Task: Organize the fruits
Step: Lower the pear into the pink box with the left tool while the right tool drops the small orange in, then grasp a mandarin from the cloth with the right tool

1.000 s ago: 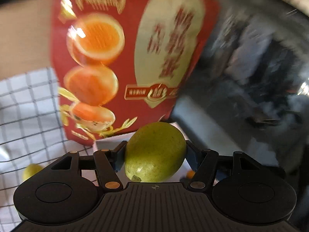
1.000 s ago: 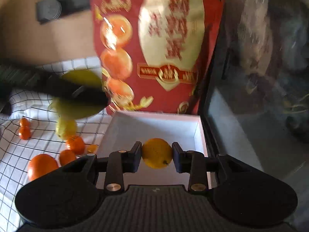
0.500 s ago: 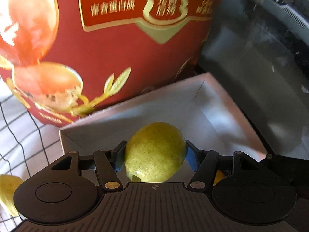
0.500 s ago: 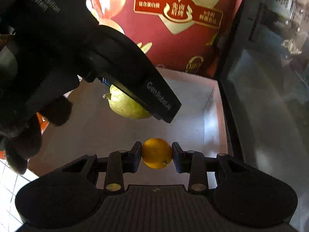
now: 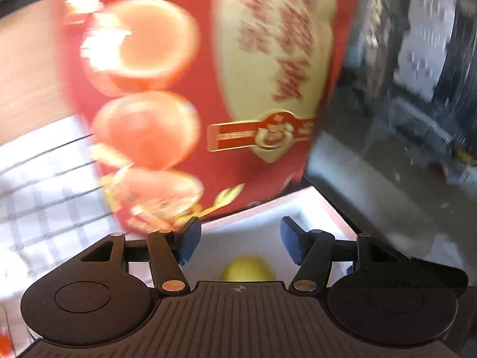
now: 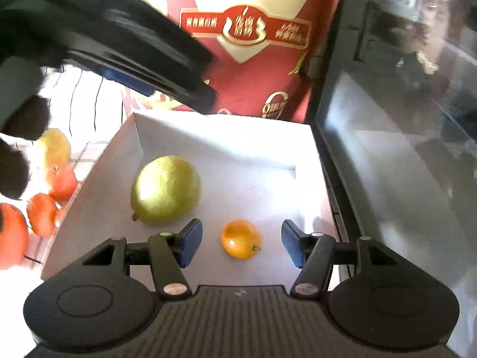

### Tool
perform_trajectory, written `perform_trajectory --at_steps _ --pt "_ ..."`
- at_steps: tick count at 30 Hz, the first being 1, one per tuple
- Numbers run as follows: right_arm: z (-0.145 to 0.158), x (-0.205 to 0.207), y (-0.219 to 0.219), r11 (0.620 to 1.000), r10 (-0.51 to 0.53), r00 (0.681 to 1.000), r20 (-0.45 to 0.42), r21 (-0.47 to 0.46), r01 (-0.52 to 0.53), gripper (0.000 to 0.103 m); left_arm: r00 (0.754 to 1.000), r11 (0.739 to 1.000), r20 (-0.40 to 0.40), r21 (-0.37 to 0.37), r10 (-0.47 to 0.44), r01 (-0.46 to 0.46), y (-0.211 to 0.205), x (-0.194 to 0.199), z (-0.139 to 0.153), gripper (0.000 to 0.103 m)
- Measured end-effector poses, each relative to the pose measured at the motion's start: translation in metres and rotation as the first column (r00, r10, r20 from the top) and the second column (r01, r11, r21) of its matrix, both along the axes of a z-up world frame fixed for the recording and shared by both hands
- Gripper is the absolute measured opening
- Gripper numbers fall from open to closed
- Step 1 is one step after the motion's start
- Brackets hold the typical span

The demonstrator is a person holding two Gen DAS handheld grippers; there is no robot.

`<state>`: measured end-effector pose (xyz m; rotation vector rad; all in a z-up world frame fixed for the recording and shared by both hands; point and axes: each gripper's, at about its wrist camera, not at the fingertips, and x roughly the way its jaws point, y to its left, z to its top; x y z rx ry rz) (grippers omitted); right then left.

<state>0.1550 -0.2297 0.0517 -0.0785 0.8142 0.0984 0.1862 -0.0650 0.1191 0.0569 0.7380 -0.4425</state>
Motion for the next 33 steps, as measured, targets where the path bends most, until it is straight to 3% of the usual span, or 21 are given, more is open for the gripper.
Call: perform_trajectory --at_steps 4,7,13,17,19,22,25,29,33 --pt "0.012 -0.023 0.007 1.000 -0.026 0.999 0.045 0.004 0.026 0.061 0.990 0.984 0.004 -0.111 0.140 -0.139 0.074 -0.045 0.003 0.065" --pt "0.027 -0.034 0.029 1.000 0.002 0.996 0.089 0.000 -0.002 0.062 0.960 0.949 -0.024 -0.144 0.278 -0.279 0.144 -0.083 -0.005 0.064" --pt "0.058 -0.037 0.110 0.988 0.147 0.977 0.152 0.014 -0.151 0.066 0.844 0.841 -0.092 -0.086 0.528 -0.535 0.262 -0.143 -0.031 0.063" --pt "0.062 -0.034 0.190 0.946 0.307 0.945 0.115 0.068 -0.315 0.066 0.763 0.752 -0.129 -0.131 0.633 -0.646 0.322 -0.177 -0.041 0.063" --pt "0.055 -0.031 0.234 0.916 0.388 0.917 0.094 0.071 -0.395 0.066 0.743 0.729 -0.137 -0.144 0.656 -0.670 0.340 -0.186 -0.045 0.063" --pt "0.044 -0.029 0.293 0.872 0.484 0.872 0.068 0.043 -0.488 0.066 0.738 0.723 -0.141 -0.147 0.660 -0.675 0.356 -0.196 -0.049 0.063" --pt "0.030 -0.014 0.349 0.844 0.536 0.843 0.045 0.002 -0.537 0.066 0.750 0.732 -0.153 -0.163 0.643 -0.661 0.368 -0.206 -0.052 0.063" --pt "0.009 0.018 0.410 0.849 0.528 0.849 0.013 -0.032 -0.528 0.066 0.769 0.752 -0.180 -0.163 0.614 -0.639 0.378 -0.216 -0.057 0.063" --pt "-0.011 0.049 0.441 0.870 0.492 0.870 -0.046 -0.015 -0.493 0.066 0.782 0.770 -0.181 -0.148 0.596 -0.621 0.386 -0.223 -0.061 0.063"
